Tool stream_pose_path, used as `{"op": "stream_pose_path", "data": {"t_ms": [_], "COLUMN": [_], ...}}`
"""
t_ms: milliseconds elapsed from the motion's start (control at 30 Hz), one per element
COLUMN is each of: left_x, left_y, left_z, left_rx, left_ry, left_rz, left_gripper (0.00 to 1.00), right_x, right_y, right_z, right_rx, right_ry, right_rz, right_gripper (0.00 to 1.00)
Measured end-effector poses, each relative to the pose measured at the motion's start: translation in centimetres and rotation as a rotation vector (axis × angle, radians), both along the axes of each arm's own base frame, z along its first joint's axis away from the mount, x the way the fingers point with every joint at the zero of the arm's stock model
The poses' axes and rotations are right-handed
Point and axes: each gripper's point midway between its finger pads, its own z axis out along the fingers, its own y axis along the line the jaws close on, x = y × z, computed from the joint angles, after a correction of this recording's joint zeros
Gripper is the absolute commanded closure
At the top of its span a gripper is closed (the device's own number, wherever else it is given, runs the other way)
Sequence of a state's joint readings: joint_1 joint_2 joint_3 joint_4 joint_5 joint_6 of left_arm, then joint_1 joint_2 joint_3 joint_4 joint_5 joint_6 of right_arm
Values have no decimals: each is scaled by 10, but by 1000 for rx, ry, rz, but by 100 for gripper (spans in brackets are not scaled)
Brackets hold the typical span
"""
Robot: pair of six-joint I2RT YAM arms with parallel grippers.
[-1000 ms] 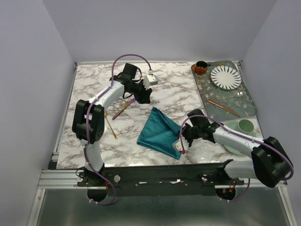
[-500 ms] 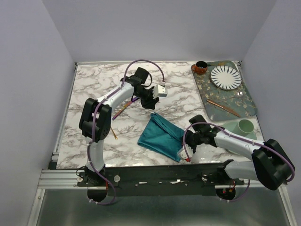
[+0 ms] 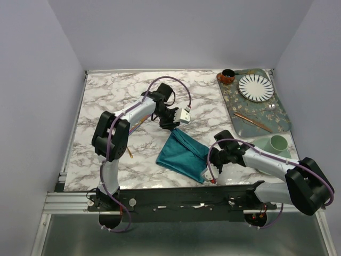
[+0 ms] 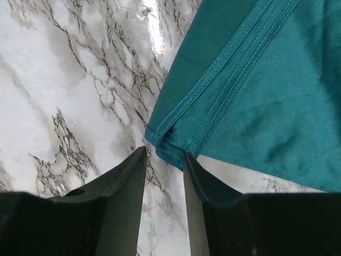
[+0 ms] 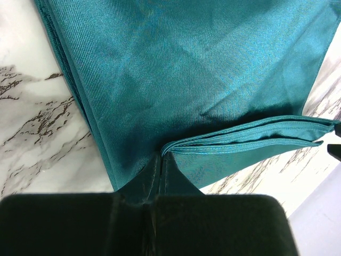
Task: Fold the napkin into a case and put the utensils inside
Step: Fold the lower triangle-folded napkin at the center of the board.
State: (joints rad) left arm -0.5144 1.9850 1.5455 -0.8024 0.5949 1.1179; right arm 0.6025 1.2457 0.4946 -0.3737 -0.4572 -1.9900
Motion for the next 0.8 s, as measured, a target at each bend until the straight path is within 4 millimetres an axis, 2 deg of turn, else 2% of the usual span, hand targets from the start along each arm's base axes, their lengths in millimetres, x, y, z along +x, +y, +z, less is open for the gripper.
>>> {"op": "stream_pose_path", "data": {"t_ms": [267,533,733,800], "left_x": [0,6,8,9], "left_y": [-3,-7,-8,-9], "left_z": [-15,-15,-17,-17], "left_rx": [20,9,7,6], "left_ry": [0,-20,-28,-30], "left_rz": [-25,-21,-20,-21], "left_gripper": [55,58,67,74], "right_x": [0,0,0,0], "right_y": [0,0,0,0], "right_z": [0,0,0,0], "right_rx": [0,0,0,-1], "right_ry": [1,3,7,10], "right_rz": [-1,-3,-8,-10], "right_gripper": [99,99,99,99]}}
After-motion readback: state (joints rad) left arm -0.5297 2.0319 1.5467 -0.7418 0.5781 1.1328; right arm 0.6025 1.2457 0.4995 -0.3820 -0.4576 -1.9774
